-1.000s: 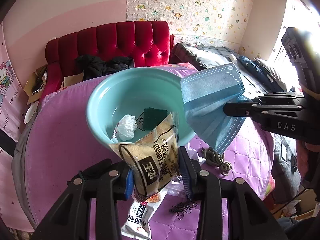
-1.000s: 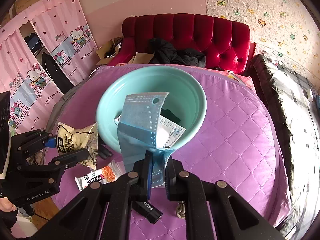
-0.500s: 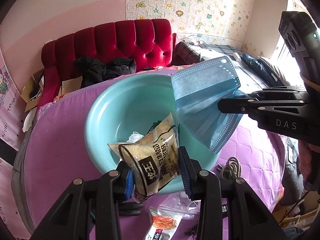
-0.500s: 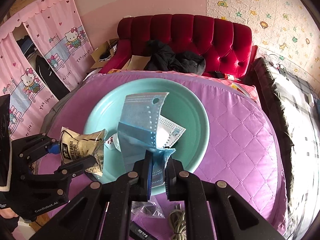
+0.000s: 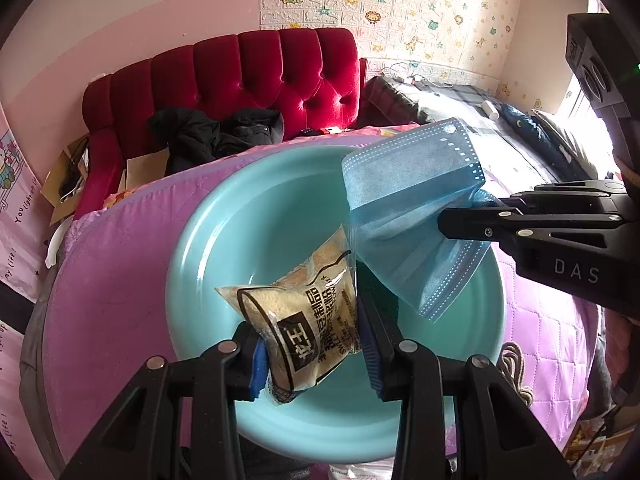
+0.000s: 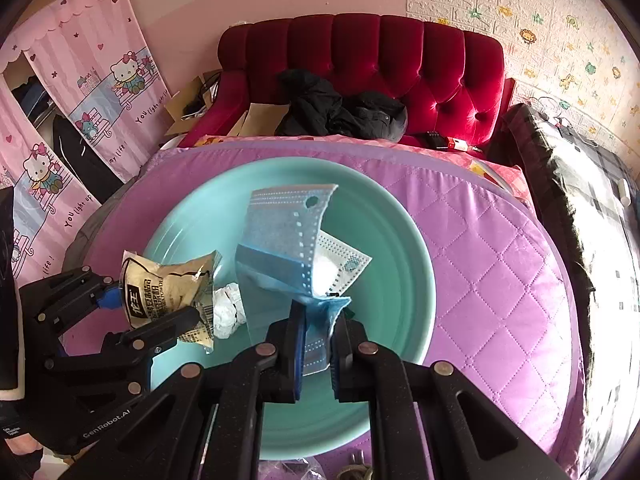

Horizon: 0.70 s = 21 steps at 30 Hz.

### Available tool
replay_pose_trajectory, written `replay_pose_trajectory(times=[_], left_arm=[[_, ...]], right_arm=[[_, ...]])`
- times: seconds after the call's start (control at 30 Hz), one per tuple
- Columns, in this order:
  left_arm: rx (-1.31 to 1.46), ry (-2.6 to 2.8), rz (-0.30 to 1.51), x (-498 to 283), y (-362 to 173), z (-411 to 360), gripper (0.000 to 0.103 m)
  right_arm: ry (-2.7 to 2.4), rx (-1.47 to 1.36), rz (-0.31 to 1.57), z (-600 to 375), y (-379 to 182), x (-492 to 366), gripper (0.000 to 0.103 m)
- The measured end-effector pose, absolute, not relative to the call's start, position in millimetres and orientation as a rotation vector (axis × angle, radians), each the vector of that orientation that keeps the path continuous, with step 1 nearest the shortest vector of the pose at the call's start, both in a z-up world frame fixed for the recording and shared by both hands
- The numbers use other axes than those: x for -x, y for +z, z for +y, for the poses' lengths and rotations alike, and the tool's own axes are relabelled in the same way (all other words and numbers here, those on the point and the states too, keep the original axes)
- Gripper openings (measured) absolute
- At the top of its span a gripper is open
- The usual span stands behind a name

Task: Organize soft objects
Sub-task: 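Open both tools to drop the packet and mask into the basin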

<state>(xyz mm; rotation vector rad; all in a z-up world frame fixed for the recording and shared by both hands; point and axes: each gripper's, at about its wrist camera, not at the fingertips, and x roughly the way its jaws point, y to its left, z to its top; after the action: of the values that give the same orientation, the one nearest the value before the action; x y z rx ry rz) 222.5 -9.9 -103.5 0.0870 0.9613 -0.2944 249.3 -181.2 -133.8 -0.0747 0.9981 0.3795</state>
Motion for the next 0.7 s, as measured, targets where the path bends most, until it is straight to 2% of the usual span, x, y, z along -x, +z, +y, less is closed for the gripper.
replay_pose_trajectory(times=[0.7], left_arm=[[-0.097,-0.282,1.004,-258.2,-134.2,-16.3,0.042]], right_arm=[[0.356,0.077,1.072,-157.9,-175.0,-296.5,0.011]])
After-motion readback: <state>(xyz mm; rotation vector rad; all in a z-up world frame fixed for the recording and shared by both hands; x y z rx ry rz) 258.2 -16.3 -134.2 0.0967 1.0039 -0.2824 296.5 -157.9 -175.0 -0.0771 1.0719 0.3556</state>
